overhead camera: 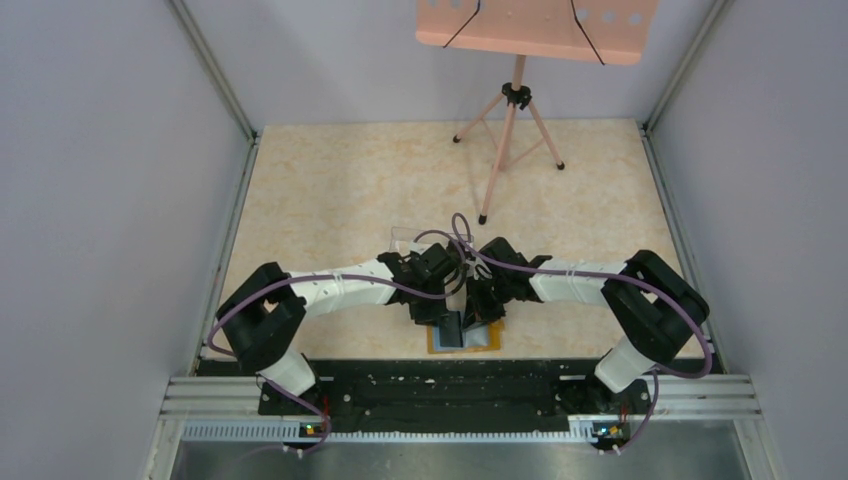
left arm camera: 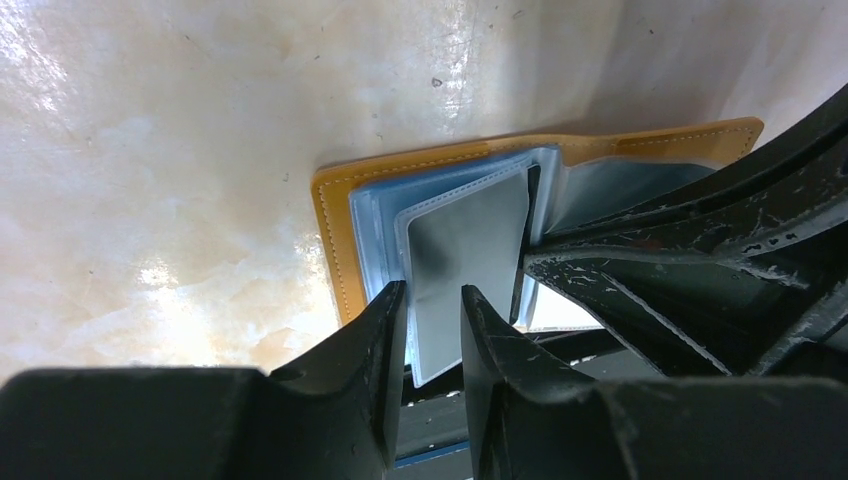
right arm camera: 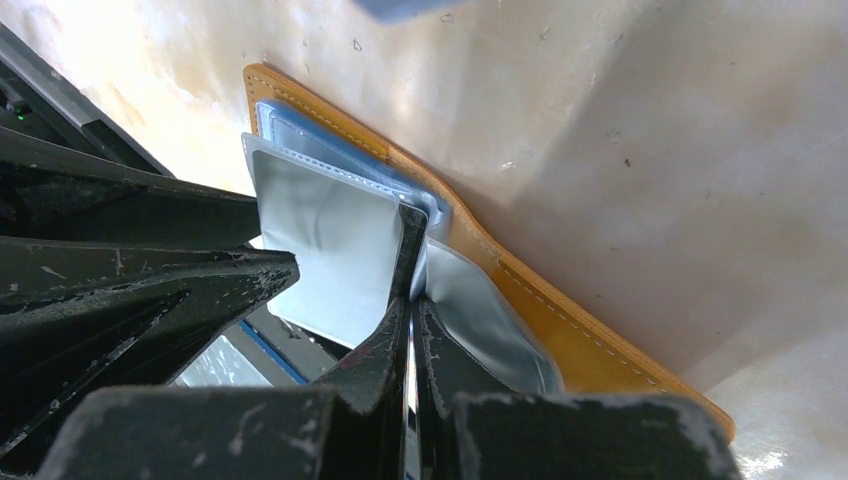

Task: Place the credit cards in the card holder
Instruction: Turn over the card slot in the card holder.

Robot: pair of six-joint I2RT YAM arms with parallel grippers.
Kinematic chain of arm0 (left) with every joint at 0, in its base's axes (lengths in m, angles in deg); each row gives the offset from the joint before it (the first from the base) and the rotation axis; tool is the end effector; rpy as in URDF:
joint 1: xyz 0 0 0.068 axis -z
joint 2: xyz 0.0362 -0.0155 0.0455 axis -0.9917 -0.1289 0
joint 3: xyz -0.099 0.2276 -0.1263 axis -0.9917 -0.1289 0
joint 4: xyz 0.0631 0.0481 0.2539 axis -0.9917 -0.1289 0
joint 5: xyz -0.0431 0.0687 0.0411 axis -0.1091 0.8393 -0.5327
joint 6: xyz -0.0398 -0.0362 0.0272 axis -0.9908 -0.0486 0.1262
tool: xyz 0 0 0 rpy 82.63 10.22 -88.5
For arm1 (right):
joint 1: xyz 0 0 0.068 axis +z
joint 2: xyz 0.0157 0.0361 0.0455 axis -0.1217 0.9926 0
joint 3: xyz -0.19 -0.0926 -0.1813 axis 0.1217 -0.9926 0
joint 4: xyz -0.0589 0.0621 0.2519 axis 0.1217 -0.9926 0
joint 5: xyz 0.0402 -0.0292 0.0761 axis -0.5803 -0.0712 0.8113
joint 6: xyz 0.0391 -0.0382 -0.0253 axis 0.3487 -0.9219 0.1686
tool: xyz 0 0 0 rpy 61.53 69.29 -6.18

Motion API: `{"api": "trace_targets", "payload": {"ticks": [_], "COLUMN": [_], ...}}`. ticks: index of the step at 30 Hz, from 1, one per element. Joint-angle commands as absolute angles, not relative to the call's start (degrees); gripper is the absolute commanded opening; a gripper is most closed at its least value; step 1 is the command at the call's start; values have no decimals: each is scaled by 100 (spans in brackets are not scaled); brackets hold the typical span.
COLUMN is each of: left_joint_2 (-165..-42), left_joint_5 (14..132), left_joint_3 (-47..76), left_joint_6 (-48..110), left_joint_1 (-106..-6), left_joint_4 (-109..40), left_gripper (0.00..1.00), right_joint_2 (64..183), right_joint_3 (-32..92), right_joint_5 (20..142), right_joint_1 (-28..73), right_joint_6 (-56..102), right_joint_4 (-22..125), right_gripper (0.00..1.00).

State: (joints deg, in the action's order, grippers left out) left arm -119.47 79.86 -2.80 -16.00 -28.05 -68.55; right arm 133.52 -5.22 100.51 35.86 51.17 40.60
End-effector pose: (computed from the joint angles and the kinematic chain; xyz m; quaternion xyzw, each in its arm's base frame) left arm 0.1767 -0.2503 0.1706 -0.0338 0.9820 -0.1622 0.0907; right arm 0.1936 0.2077 0.1269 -0.1212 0.9376 0.3239 0.0369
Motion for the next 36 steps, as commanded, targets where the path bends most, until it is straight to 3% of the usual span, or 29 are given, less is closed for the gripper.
{"api": "trace_targets", "payload": {"ticks": [1,10,22,36], "left_joint_2": [-11921,-11685,-11630,-11965], "left_joint_5": [8086,8053,7592,6990], "left_joint_3": [-61,6,-119,-76], "left_joint_6": [-1602,-1549,-1697,-1857], "left_joint_1": [-2752,-2690,-2679,-2678], "left_joint_4": [-6852,-6610,-6028,-5432], "left_gripper": [30,5,10,17], "right_joint_2": [13604,13530,12950,12394], "right_joint_3": [-665,-639,-483,-143], "right_joint_5": [9978,10004,9741,8810], "right_joint_1": [3600,3599,3590,3590], "right_joint_6": [5051,5067,5085,4812], "right_joint_4": [3936,3919,3636,2644], "right_gripper": [0,0,5,40]}}
